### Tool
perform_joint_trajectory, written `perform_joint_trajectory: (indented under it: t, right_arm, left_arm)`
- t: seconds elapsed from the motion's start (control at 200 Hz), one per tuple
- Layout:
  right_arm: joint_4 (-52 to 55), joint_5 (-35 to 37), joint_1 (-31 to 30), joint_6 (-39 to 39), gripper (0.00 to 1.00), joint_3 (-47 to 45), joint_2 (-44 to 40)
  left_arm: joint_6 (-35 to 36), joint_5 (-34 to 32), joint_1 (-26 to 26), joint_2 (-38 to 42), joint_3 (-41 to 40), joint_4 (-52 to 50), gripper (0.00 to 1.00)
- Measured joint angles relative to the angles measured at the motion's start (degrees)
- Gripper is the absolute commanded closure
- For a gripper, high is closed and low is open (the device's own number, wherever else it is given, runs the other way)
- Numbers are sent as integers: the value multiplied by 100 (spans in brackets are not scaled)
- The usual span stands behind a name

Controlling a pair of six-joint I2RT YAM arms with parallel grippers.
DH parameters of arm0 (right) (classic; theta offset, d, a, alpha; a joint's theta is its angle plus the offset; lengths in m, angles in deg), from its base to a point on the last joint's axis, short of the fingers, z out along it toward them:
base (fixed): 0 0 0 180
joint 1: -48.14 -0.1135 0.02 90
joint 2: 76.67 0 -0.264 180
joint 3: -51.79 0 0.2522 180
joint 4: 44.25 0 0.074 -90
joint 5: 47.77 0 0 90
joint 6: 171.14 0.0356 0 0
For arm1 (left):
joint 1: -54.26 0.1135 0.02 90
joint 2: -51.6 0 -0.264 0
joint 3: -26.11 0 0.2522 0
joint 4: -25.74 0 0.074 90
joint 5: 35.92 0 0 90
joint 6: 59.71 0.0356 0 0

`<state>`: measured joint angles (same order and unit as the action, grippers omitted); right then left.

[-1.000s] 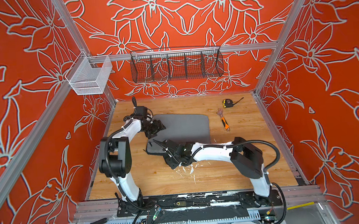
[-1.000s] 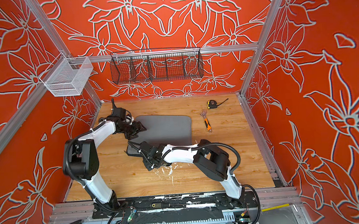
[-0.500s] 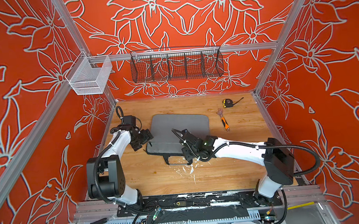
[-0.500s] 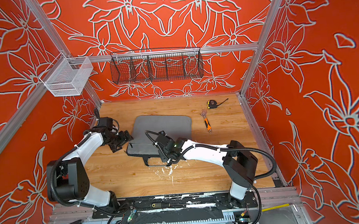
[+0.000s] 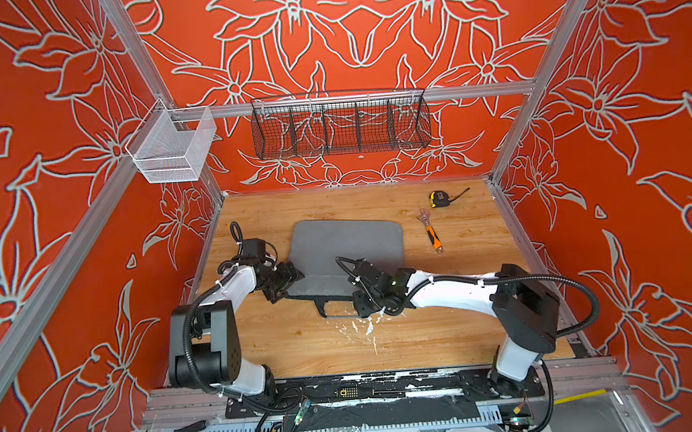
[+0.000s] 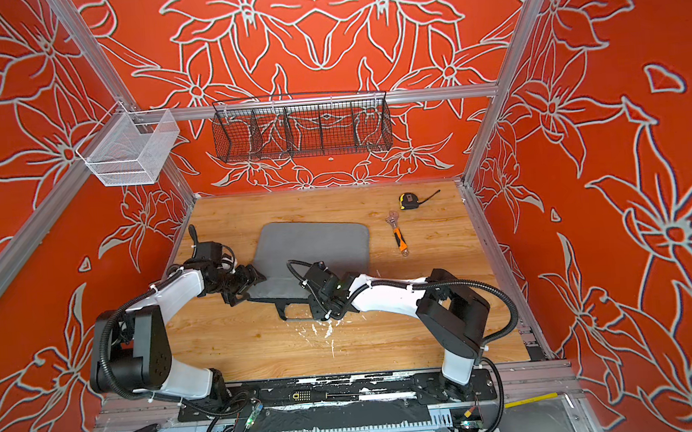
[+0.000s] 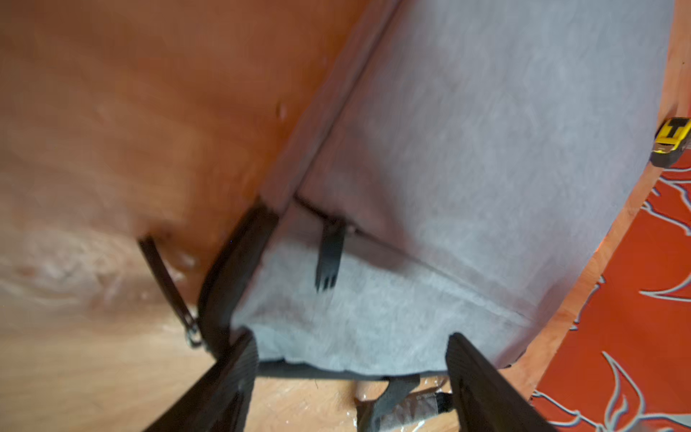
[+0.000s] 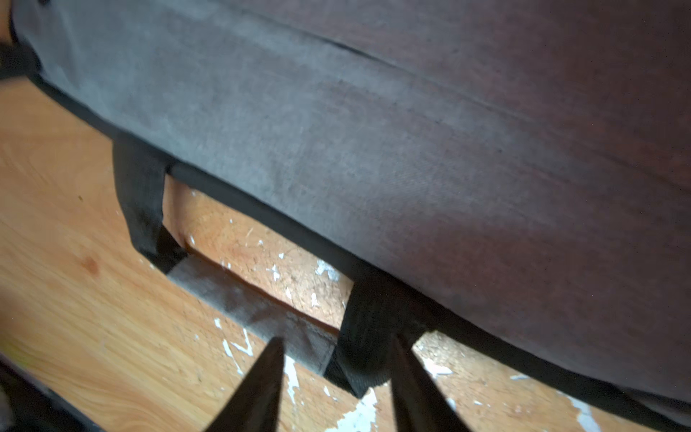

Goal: Open the zippered laptop bag and take out the laptop
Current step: Move the zippered laptop bag to the center of the board.

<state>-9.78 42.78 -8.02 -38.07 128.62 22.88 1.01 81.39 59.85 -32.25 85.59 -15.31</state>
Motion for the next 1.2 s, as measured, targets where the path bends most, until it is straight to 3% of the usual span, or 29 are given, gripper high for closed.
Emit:
perform_joint_trajectory:
  t: [0.1,0.365,0.485,0.6,0.701,0.811,0.946,1.201]
  right_arm:
    - [-125,-68,267,-61,74,-103,0]
    - [-140,-173,1073,-509,74,-66,192]
    - [-76,-190,1191,-695,72,11,232]
    - [-70,-188,1202,-802,63,11,232]
    - [-122,-192,1202,-820,60,-28,221]
    - [-205,-264,1246,-846,59,-101,190]
    - [-151,-470,1456,-990,59,-31,267]
    - [323,-330,1858,-1436,59,802,820]
  left_arm:
    - [-223,-57,-426,584,-407,39,22]
    - [-916,-667,-2063,1777,-1152,79,22]
    - [-883,-1176,-2177,2065,-964,-299,18]
    - [-649,-1663,-2133,1971,-326,-538,12]
    - [-374,-1757,-1849,1523,398,-544,10]
    - [-223,-1550,-1187,820,929,-295,10]
    - [-122,-1283,-579,-280,1580,-181,15]
    - [74,-424,-348,-2719,4157,-376,19]
